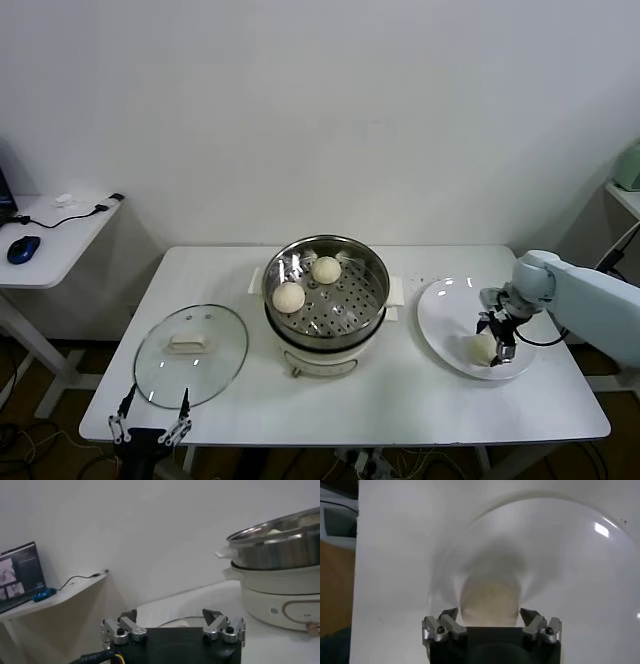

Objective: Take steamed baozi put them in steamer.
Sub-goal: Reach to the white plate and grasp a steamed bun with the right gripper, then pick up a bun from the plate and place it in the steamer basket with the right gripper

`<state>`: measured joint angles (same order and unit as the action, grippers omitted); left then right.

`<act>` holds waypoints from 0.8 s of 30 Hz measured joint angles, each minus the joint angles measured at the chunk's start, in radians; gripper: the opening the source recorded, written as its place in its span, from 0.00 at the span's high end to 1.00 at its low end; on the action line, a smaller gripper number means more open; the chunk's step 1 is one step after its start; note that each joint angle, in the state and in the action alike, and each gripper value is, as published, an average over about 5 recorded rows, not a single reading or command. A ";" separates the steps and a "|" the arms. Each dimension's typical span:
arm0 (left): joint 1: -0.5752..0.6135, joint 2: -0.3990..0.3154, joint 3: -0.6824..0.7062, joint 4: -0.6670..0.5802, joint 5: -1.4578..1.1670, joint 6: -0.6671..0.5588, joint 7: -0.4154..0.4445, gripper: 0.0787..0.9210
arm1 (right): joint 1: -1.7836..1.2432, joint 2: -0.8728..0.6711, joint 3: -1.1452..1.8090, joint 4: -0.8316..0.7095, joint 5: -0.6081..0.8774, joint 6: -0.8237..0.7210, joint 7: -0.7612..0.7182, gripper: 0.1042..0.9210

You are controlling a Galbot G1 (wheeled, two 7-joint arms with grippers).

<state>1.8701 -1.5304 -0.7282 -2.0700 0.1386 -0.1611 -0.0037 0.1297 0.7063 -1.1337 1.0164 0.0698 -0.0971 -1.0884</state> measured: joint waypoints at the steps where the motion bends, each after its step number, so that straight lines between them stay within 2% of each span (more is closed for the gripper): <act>1: 0.000 0.000 0.000 0.000 0.000 0.000 0.000 0.12 | -0.002 0.002 0.004 -0.004 -0.002 0.001 -0.002 0.19; 8: -0.001 -0.001 0.002 0.003 0.003 0.000 0.000 0.12 | -0.008 0.015 0.021 -0.027 -0.009 0.012 -0.017 0.31; 24: 0.002 -0.003 0.012 0.005 0.007 -0.002 -0.001 0.12 | 0.030 0.024 0.014 -0.049 -0.002 0.047 -0.058 0.41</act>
<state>1.8717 -1.5335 -0.7164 -2.0648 0.1458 -0.1635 -0.0051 0.1602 0.7308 -1.1196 0.9670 0.0675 -0.0505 -1.1465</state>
